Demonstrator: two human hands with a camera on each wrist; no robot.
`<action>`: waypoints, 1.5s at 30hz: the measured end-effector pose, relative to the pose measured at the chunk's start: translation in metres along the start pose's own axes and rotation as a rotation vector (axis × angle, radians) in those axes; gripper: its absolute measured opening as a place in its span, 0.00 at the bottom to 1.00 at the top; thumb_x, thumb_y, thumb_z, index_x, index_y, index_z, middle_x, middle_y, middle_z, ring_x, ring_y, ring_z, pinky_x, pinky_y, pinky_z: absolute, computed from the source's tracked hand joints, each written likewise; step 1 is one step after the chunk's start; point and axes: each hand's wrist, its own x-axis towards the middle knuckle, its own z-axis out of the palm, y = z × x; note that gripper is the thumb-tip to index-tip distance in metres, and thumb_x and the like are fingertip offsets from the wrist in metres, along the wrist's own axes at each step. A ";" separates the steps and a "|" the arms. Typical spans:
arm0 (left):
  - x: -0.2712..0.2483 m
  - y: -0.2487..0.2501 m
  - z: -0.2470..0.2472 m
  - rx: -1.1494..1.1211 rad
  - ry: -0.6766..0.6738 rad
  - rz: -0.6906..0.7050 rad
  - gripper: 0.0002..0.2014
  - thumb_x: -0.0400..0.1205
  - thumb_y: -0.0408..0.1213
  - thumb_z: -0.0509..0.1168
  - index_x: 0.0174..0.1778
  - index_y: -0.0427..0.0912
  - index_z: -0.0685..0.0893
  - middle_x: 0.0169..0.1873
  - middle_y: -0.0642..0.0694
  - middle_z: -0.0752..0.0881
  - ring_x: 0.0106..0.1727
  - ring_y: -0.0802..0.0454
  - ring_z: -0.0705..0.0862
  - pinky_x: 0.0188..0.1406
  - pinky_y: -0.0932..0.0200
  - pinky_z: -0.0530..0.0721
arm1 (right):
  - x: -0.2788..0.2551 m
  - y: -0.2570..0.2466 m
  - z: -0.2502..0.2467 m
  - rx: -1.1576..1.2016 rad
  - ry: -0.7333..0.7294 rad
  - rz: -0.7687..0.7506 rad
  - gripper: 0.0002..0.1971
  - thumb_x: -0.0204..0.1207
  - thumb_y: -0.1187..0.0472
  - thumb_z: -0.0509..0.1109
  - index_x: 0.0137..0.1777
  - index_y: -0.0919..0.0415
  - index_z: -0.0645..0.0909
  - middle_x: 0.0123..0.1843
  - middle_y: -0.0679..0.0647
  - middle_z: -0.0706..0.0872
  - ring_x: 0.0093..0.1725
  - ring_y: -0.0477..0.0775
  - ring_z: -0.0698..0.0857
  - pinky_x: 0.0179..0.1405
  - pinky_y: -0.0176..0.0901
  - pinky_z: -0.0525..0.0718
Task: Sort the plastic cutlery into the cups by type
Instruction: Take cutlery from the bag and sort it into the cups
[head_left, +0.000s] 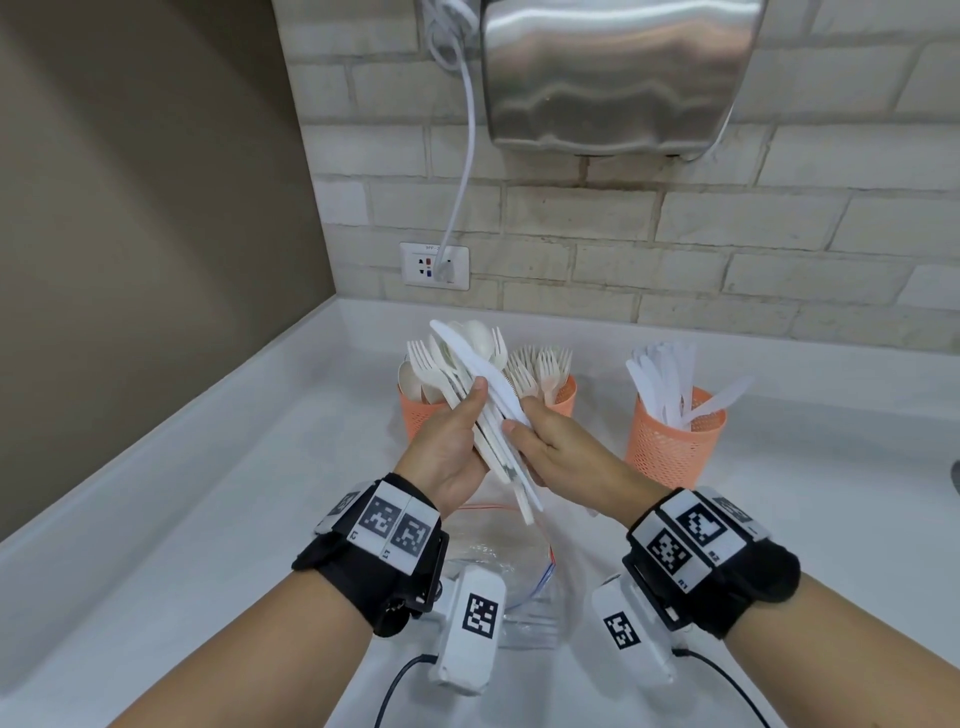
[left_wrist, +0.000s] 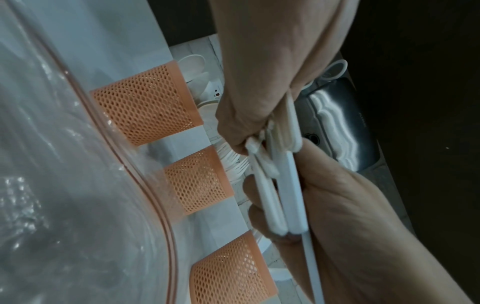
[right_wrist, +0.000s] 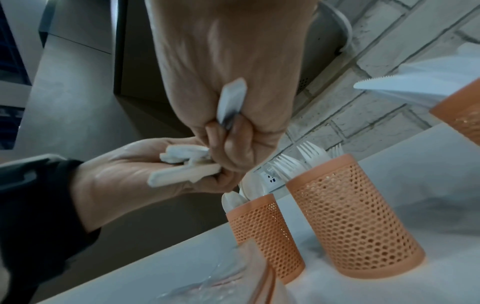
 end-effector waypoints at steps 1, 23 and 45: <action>0.000 0.000 -0.001 0.007 0.000 0.004 0.14 0.87 0.40 0.53 0.54 0.36 0.81 0.39 0.44 0.92 0.43 0.51 0.91 0.42 0.58 0.89 | -0.001 -0.001 0.000 0.015 -0.012 0.005 0.13 0.85 0.60 0.55 0.39 0.47 0.67 0.28 0.41 0.70 0.21 0.32 0.75 0.25 0.24 0.70; 0.006 0.005 -0.008 0.011 0.130 0.052 0.06 0.83 0.31 0.60 0.46 0.42 0.82 0.38 0.46 0.87 0.33 0.55 0.88 0.33 0.59 0.87 | -0.024 0.023 -0.023 0.135 -0.167 0.169 0.15 0.86 0.57 0.52 0.61 0.66 0.75 0.24 0.48 0.73 0.26 0.42 0.71 0.35 0.39 0.72; 0.025 -0.003 -0.007 -0.032 0.422 0.099 0.15 0.83 0.34 0.62 0.66 0.40 0.77 0.49 0.39 0.84 0.36 0.48 0.85 0.28 0.55 0.83 | -0.047 0.056 -0.046 0.118 -0.082 0.281 0.10 0.86 0.60 0.53 0.53 0.56 0.77 0.28 0.48 0.68 0.22 0.38 0.66 0.23 0.30 0.64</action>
